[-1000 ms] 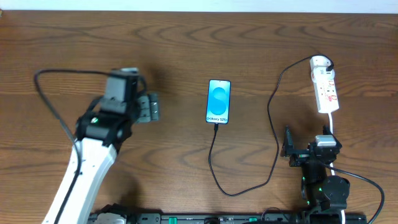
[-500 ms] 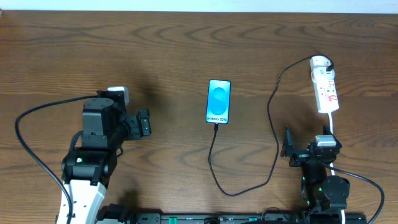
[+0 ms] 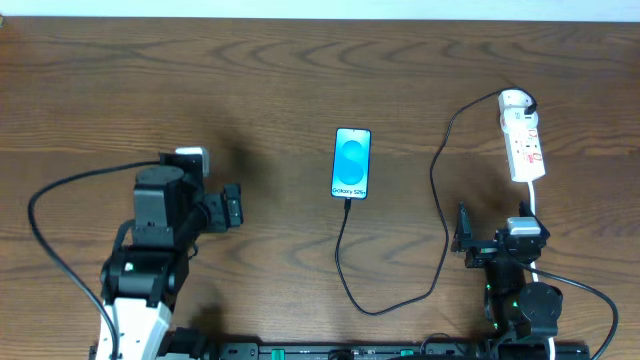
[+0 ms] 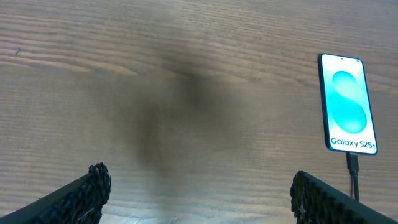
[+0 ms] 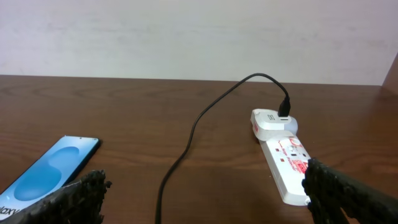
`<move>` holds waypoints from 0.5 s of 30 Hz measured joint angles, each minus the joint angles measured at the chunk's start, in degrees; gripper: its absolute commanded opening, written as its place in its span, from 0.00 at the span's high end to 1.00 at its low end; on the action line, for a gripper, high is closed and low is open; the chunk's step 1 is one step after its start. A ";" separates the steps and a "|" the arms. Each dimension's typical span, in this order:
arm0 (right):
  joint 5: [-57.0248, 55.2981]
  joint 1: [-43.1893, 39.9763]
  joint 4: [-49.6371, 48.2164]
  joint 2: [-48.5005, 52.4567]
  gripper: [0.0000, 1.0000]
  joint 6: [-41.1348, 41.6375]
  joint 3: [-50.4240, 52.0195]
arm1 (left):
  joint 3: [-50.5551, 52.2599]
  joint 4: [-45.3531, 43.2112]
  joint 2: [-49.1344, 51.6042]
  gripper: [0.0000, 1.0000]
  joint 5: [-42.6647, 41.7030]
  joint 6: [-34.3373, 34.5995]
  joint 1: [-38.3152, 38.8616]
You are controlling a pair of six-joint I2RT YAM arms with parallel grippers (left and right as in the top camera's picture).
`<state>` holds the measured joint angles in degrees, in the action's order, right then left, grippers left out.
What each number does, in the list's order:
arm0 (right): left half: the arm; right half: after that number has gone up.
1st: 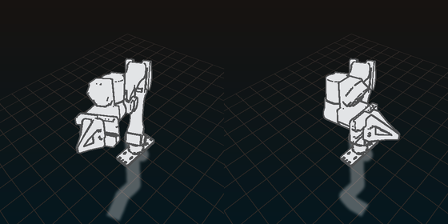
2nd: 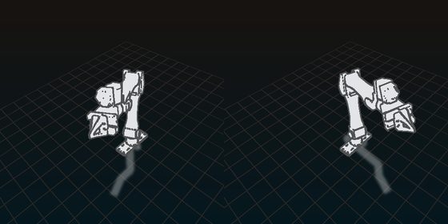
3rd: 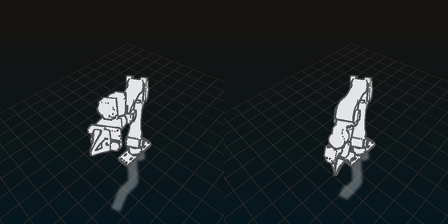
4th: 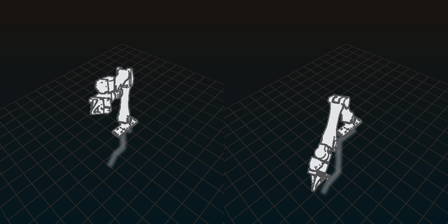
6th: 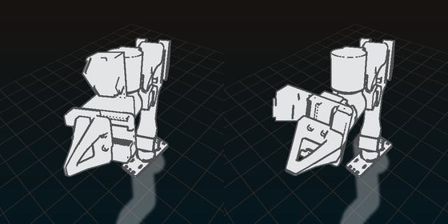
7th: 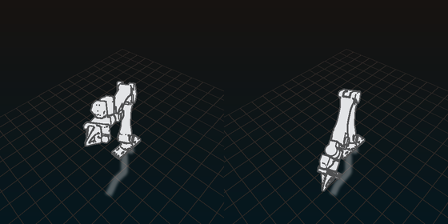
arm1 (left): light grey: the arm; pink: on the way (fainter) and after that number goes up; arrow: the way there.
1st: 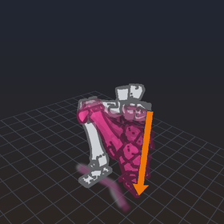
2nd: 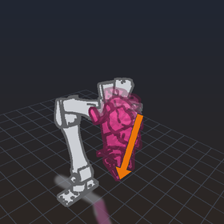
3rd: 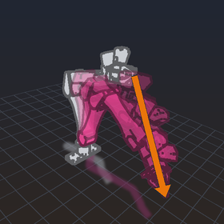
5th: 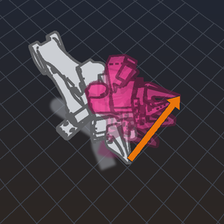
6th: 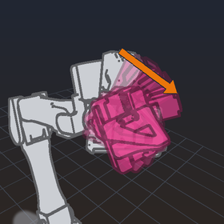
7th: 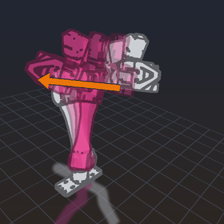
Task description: Plug charger to phone and switch on socket
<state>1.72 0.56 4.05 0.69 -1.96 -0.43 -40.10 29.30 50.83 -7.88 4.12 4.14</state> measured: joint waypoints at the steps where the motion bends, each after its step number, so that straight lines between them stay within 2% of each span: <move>1: 0.00 0.00 0.00 0.00 0.01 0.00 0.00 | 0.57 -0.02 -0.96 0.06 0.00 -0.09 0.00; 15: 0.00 0.00 0.00 0.00 0.01 0.00 0.00 | 16.33 -11.80 -20.94 0.06 -0.44 -0.76 0.00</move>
<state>1.72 0.56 4.05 0.69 -1.96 -0.43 -23.77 17.50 29.89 -8.32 3.36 4.14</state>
